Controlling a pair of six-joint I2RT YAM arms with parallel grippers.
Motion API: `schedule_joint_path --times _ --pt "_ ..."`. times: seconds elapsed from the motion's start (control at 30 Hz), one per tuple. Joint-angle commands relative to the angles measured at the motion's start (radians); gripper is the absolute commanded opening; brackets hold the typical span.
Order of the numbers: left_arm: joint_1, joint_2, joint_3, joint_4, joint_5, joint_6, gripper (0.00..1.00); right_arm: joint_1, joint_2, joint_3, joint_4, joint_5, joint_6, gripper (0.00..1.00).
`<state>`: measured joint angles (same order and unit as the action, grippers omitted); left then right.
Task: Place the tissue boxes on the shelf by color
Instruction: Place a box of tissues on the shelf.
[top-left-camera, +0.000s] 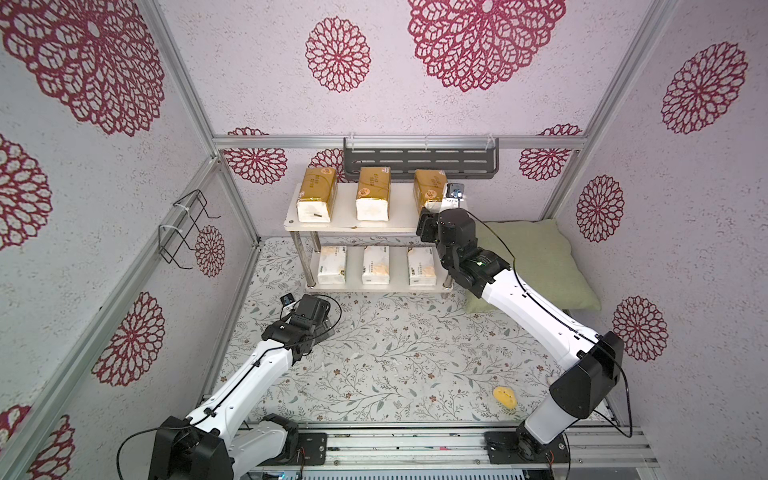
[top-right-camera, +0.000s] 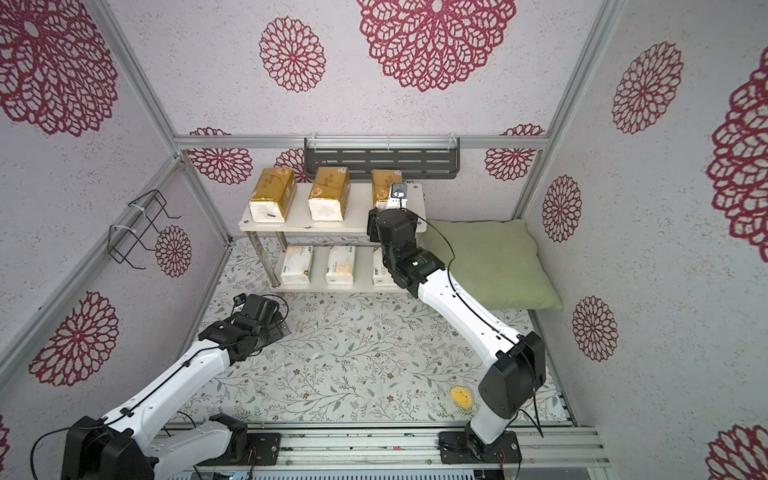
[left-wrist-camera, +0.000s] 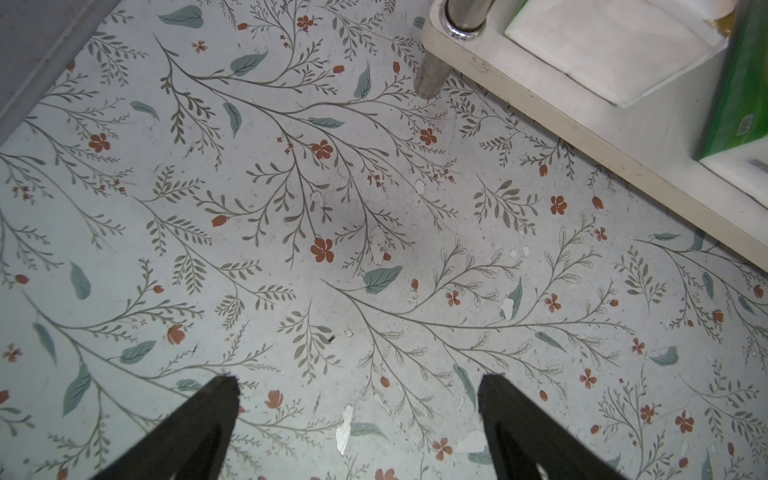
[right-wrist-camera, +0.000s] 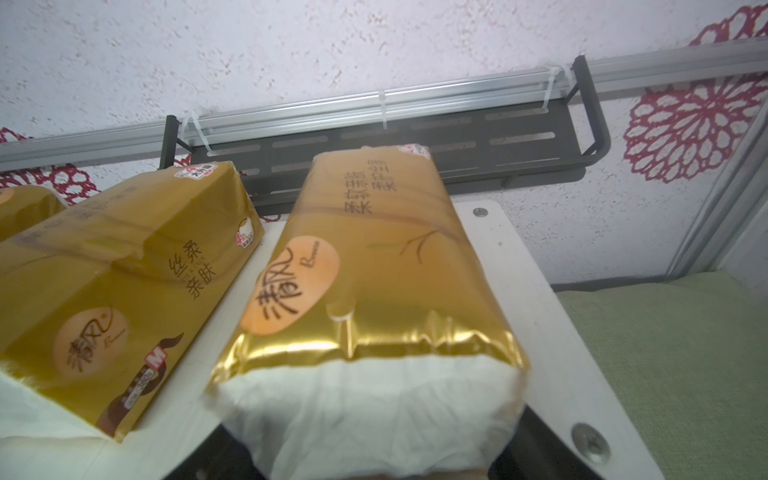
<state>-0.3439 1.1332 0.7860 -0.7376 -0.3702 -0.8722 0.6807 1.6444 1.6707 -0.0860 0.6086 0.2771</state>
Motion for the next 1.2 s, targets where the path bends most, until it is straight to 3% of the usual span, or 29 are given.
schedule_joint_path --times 0.0,0.63,0.8,0.93,1.17 --pt "0.003 0.004 0.011 0.015 -0.001 0.005 0.97 0.013 -0.001 0.055 0.013 0.062 0.023 0.75" --pt "0.002 -0.007 -0.002 0.011 -0.012 0.018 0.97 0.043 0.065 0.114 -0.019 0.136 0.037 0.79" --pt "0.003 -0.007 -0.002 0.012 -0.011 0.018 0.97 0.045 0.063 0.118 -0.017 0.135 0.036 0.84" --pt "0.002 -0.01 -0.008 0.013 -0.012 0.018 0.98 0.044 0.061 0.131 -0.029 0.13 0.02 0.98" --pt "0.003 -0.011 -0.006 0.015 -0.012 0.015 0.97 0.044 0.048 0.144 -0.053 0.111 0.008 0.99"
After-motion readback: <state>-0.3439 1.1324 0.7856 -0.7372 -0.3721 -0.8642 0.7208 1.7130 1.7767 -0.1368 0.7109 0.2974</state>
